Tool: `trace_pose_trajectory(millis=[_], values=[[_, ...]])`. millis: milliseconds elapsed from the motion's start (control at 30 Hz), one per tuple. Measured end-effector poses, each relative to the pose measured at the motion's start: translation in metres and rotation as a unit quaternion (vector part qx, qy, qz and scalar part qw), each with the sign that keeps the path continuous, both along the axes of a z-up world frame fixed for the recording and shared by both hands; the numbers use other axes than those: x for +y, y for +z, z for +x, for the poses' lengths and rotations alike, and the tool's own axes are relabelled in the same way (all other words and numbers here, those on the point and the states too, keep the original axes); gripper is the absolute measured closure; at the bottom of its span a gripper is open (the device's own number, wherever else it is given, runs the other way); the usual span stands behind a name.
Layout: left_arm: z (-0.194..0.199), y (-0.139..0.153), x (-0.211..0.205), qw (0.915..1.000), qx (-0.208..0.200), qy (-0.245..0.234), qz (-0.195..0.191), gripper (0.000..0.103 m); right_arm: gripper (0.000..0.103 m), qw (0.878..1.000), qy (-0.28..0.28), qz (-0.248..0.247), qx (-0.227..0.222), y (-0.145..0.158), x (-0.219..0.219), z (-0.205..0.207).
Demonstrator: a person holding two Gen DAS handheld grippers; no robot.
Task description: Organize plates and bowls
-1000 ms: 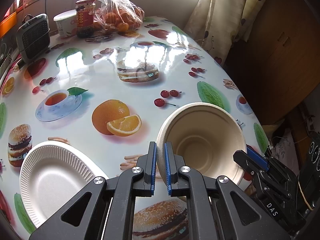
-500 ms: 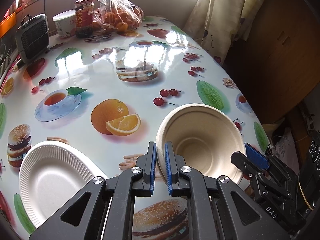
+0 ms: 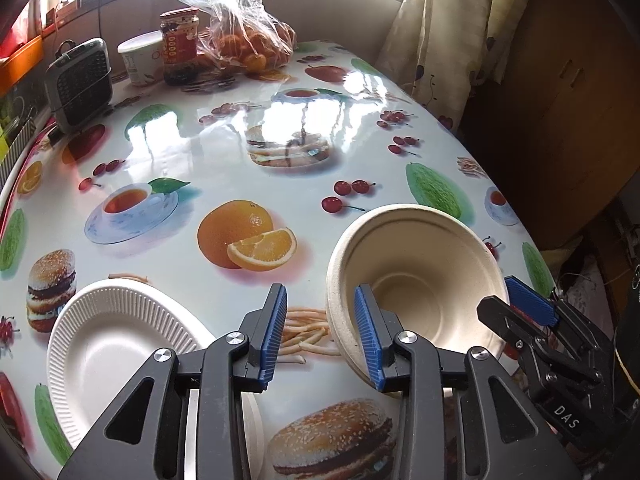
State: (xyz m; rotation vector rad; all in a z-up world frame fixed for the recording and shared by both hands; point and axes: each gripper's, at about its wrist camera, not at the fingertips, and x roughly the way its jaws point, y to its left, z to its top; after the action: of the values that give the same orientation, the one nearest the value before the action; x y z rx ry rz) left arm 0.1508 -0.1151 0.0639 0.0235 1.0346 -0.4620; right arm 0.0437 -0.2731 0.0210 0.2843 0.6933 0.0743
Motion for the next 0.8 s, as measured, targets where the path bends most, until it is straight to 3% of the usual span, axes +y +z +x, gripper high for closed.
trace_pose_trajectory(millis=[300,800], values=[[-0.013,0.002,-0.002,0.9992,-0.035,0.001,0.020,0.062,0.056,1.000,-0.001,0.002,0.000,-0.002,-0.004,0.002],[-0.022,-0.006,-0.012,0.9999,-0.013,-0.004,0.009,0.062,0.055,1.000,0.004,0.012,0.005,-0.006,-0.016,0.008]])
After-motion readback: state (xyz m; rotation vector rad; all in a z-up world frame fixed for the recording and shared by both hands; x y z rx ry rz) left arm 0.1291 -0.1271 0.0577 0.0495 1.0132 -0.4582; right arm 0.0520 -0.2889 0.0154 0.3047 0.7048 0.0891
